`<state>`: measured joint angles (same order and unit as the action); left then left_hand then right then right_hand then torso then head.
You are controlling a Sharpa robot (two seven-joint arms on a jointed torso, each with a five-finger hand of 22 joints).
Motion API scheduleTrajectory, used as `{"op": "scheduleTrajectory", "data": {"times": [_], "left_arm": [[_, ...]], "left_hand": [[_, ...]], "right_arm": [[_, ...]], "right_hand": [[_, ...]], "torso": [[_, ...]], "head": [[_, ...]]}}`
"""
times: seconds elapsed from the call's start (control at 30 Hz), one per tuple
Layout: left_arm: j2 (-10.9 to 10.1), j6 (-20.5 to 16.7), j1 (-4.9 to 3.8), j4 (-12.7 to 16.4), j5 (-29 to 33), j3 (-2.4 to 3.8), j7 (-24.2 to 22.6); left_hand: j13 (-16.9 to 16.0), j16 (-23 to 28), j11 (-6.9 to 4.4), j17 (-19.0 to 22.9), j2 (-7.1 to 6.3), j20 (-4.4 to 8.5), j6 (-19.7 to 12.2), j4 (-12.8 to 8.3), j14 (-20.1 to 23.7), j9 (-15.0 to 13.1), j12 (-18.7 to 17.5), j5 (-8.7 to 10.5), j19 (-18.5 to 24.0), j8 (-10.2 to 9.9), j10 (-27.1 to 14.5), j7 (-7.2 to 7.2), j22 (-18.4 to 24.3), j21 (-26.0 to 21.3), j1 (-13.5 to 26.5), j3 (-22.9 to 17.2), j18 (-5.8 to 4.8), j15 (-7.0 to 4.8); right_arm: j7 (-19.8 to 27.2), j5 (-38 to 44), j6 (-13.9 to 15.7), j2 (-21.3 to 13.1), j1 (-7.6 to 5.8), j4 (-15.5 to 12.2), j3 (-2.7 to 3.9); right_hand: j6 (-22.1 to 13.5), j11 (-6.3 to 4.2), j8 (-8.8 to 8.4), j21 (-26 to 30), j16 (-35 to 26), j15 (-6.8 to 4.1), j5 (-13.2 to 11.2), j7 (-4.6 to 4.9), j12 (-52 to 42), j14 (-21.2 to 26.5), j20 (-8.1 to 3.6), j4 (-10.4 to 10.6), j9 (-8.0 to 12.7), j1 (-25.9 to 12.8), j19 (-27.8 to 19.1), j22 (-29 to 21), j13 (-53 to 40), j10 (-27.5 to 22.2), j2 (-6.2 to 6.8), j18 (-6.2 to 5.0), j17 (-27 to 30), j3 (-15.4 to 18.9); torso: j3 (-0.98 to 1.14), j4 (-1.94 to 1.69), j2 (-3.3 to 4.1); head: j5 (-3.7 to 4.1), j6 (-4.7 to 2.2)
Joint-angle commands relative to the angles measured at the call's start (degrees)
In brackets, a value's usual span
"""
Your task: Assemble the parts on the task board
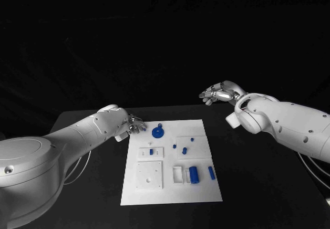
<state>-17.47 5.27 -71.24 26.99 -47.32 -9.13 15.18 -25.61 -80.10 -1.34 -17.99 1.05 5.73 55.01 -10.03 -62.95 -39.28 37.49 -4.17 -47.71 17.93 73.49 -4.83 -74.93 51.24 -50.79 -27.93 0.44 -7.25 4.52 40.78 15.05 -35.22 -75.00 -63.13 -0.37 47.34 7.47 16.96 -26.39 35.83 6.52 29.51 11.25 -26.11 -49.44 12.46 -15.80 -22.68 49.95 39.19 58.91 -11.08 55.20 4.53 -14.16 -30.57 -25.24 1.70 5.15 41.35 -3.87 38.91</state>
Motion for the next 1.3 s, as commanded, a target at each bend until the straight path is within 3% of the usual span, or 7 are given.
{"op": "scheduleTrajectory", "data": {"times": [0.03,0.27,0.47,0.57,1.0,1.3], "left_arm": [[0.1,0.85,0.01,0.02,0.53,0.02,-0.4],[0.13,1.08,0.0,-0.04,1.14,0.02,-0.49],[0.17,1.12,-0.01,-0.23,1.24,0.03,-0.35],[0.19,1.0,-0.01,-0.37,1.24,0.03,-0.06],[0.21,0.08,-0.01,-0.64,1.21,0.03,-0.09],[-0.79,-1.59,-0.15,0.66,4.58,0.08,-1.27]], "left_hand": [[0.06,-0.2,-0.05,0.08,0.98,7.0,-0.32,-0.57,0.08,0.13,0.2,-1.43,-0.03,-0.26,-0.1,-0.18,-1.05,-0.16,-0.03,-0.11,-0.16,-0.21],[0.11,-0.32,0.01,0.09,3.75,6.94,-0.15,-3.14,0.01,0.46,0.26,-7.12,-0.05,-0.3,0.04,-0.21,-1.11,0.0,-0.74,-1.12,-0.3,-0.17],[0.11,-0.45,-0.08,0.06,5.05,6.89,0.15,-4.69,-0.1,0.54,0.35,-11.9,-0.1,-0.16,0.25,-0.18,-1.14,0.17,-0.72,-1.66,-0.41,-0.07],[0.13,-0.52,-0.08,0.04,5.78,6.91,0.36,-5.28,-0.19,0.57,0.38,-12.66,-0.22,-0.06,0.4,-0.16,-1.12,0.28,-0.39,-1.73,-0.43,-0.21],[0.15,-1.03,-0.54,-0.17,6.51,7.25,2.17,-6.45,-0.94,0.41,0.63,-16.97,-0.91,0.89,1.52,0.39,-1.13,0.84,0.35,-2.36,-0.33,-0.68],[0.19,-1.68,-1.16,-0.54,5.63,7.66,4.41,-6.62,-1.8,-0.07,0.84,-23.08,-1.43,2.08,3.01,1.1,-1.12,1.36,0.87,-2.64,-0.28,-1.29]], "right_arm": [[0.45,0.42,-0.27,0.03,-0.02,-0.04,0.04],[0.45,0.41,-0.28,0.04,-0.02,-0.04,0.04],[0.43,0.41,-0.3,0.02,-0.02,-0.04,0.04],[0.43,0.41,-0.32,0.02,-0.02,-0.05,0.04],[0.45,0.39,-0.34,0.08,-0.02,0.13,0.04],[0.44,0.36,-0.28,-0.13,-0.02,0.06,0.04]], "right_hand": [[-0.08,-0.1,0.36,0.31,0.11,0.13,0.13,-0.01,-0.26,0.44,0.23,0.37,0.07,0.64,-0.21,0.06,0.08,0.48,0.09,-0.47,0.09,0.12],[-0.08,-0.1,0.36,0.32,0.12,0.13,0.11,-0.01,-0.27,0.45,0.25,0.4,0.08,0.6,-0.21,0.07,0.12,0.48,0.11,-0.48,0.1,0.15],[-0.08,-0.1,0.37,0.32,0.12,0.13,0.1,-0.01,-0.28,0.45,0.25,0.41,0.08,0.58,-0.21,0.08,0.14,0.49,0.12,-0.48,0.11,0.16],[-0.08,-0.1,0.37,0.32,0.13,0.13,0.1,-0.01,-0.29,0.45,0.25,0.42,0.09,0.57,-0.2,0.08,0.15,0.49,0.12,-0.49,0.11,0.16],[-0.07,-0.11,0.37,0.34,0.14,0.13,0.11,-0.01,-0.31,0.45,0.26,0.45,0.1,0.55,-0.2,0.1,0.21,0.5,0.12,-0.5,0.13,0.17],[-0.07,-0.11,0.38,0.35,0.15,0.12,0.13,-0.02,-0.33,0.45,0.26,0.46,0.11,0.56,-0.2,0.11,0.25,0.49,0.11,-0.52,0.14,0.17]], "torso": [[-0.01,0.02,-0.04],[-0.02,-0.01,-0.01],[-0.02,-0.03,-0.02],[0.0,-0.01,-0.01],[0.0,-0.01,0.0],[0.0,-0.1,-0.05]], "head": [[-0.03,0.0],[-0.01,-0.05],[-0.04,-0.07],[-0.05,-0.08],[-0.1,-0.17],[-0.19,-0.23]]}}
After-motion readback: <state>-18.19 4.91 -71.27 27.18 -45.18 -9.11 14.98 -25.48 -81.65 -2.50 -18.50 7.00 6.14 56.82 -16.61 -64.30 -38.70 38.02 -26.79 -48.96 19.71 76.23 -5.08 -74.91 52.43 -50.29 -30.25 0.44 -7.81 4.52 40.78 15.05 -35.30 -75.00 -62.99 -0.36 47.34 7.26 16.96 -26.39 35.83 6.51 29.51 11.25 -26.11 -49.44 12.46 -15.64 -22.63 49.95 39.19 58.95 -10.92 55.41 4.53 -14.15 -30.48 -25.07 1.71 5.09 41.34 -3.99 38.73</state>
